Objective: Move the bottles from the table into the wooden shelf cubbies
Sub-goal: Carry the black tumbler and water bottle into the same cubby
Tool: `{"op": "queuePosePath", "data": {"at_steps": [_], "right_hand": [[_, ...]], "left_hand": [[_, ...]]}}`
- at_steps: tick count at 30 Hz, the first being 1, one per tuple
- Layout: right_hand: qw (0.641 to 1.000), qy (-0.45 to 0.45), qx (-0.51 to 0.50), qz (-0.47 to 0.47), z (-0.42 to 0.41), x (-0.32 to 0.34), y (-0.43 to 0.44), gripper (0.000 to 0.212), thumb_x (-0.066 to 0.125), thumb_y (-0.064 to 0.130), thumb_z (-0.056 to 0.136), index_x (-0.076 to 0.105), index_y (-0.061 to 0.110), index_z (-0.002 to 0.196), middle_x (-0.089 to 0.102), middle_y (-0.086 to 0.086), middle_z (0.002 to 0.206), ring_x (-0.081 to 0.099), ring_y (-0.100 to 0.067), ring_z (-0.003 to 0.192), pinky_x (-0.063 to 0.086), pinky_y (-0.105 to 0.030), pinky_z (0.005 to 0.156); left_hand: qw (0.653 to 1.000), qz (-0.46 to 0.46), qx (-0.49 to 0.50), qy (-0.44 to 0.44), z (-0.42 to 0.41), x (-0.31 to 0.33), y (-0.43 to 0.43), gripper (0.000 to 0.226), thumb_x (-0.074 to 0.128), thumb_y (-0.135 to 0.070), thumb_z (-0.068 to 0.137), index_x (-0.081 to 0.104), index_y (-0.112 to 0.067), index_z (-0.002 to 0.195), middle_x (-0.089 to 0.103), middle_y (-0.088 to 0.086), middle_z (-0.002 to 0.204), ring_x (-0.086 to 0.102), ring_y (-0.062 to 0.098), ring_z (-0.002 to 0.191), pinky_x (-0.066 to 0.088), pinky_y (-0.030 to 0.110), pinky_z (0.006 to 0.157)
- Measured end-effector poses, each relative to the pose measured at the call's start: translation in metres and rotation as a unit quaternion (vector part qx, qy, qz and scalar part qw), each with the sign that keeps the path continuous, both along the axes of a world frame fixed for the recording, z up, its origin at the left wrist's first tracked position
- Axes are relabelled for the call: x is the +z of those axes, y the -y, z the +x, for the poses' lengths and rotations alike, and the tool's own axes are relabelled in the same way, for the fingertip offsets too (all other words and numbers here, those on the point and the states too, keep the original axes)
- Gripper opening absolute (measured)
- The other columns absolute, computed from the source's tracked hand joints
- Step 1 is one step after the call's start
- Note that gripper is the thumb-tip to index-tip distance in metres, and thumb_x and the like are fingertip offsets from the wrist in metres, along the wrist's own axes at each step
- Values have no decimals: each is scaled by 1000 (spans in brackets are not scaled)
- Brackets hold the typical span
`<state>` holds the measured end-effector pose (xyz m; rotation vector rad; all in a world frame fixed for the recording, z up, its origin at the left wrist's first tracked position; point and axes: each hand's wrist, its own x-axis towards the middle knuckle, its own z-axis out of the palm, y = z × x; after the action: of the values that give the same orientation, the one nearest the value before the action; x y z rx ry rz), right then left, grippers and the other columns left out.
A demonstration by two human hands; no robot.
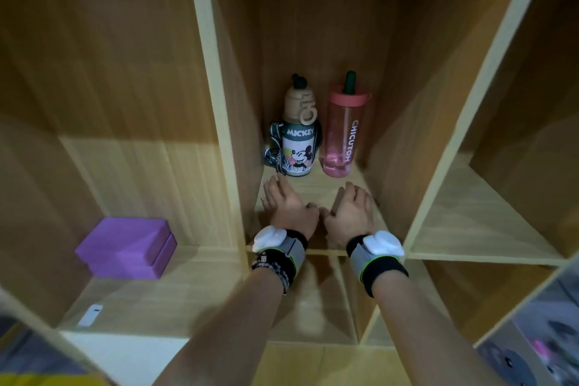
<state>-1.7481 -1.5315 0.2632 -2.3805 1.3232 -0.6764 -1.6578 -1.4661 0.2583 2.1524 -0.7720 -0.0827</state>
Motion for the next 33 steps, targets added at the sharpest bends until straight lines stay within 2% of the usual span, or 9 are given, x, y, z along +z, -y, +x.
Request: {"op": "queuePosePath", "data": {"at_steps": [5,7,9,11,14,18,22,29,33], "right_hand": [[997,-24,56,-50,-42,-23,-42,81,59,45,86,34,-3,146,43,-25,143,33,-43,137,21,-48,118],[995,-28,70,-61,-56,-31,-62,82,57,49,87,34,-2,146,42,-25,145,31,-45,139,19,-52,118],[994,-52,71,-60,-66,-34,-75,87,59,52,85,30,2,149,37,-23,149,25,-44,143,13,-53,121],[987,-113,96,-66,-80,-36,-95,93,58,52,81,22,4,152,25,-23,156,14,-44,148,6,-54,122],[981,-140,122,-56,-92,-49,-118,100,64,46,83,7,8,156,-2,-20,165,-10,-41,152,-5,-56,122],[967,-171,184,-38,-95,-71,-150,107,64,50,87,-7,12,158,-16,-19,165,-21,-39,150,-10,-59,120],[953,-174,244,-43,-85,-95,-191,109,64,56,84,-5,15,158,-10,-17,166,-15,-39,152,-6,-61,120],[918,-179,352,-40,-32,-132,-291,108,60,58,85,-6,17,159,-12,-15,166,-20,-36,151,-6,-61,119],[891,-204,405,-24,11,-150,-356,116,66,60,81,-8,17,159,-12,-15,166,-18,-40,151,0,-63,120]], "left_hand": [[992,76,4,105,-50,-20,-56,81,46,-40,97,9,-9,162,9,9,171,-4,27,159,-5,44,128],[989,108,16,103,-66,-34,-79,81,26,-51,96,6,-11,163,4,7,172,-8,25,159,-12,43,126],[986,132,20,100,-74,-46,-96,83,17,-57,93,1,-16,163,-4,6,172,-14,25,158,-17,44,124],[980,163,16,114,-84,-58,-123,81,18,-60,96,-2,-20,164,-8,5,172,-17,26,157,-16,48,125],[971,210,23,113,-93,-69,-154,89,8,-66,87,-6,-21,163,-12,3,172,-21,27,156,-15,53,125],[962,245,42,108,-101,-82,-197,85,29,-65,98,-9,-23,162,-13,2,171,-22,26,156,-19,53,123],[958,262,65,100,-95,-103,-249,87,35,-64,98,-7,-24,163,-12,3,172,-23,27,156,-14,57,124],[948,282,130,77,-64,-139,-358,90,32,-69,92,-7,-30,162,-9,-1,172,-22,25,156,-18,56,122],[940,296,160,54,-34,-156,-431,93,38,-69,93,-8,-28,163,-11,0,172,-24,26,155,-19,58,122]]}}
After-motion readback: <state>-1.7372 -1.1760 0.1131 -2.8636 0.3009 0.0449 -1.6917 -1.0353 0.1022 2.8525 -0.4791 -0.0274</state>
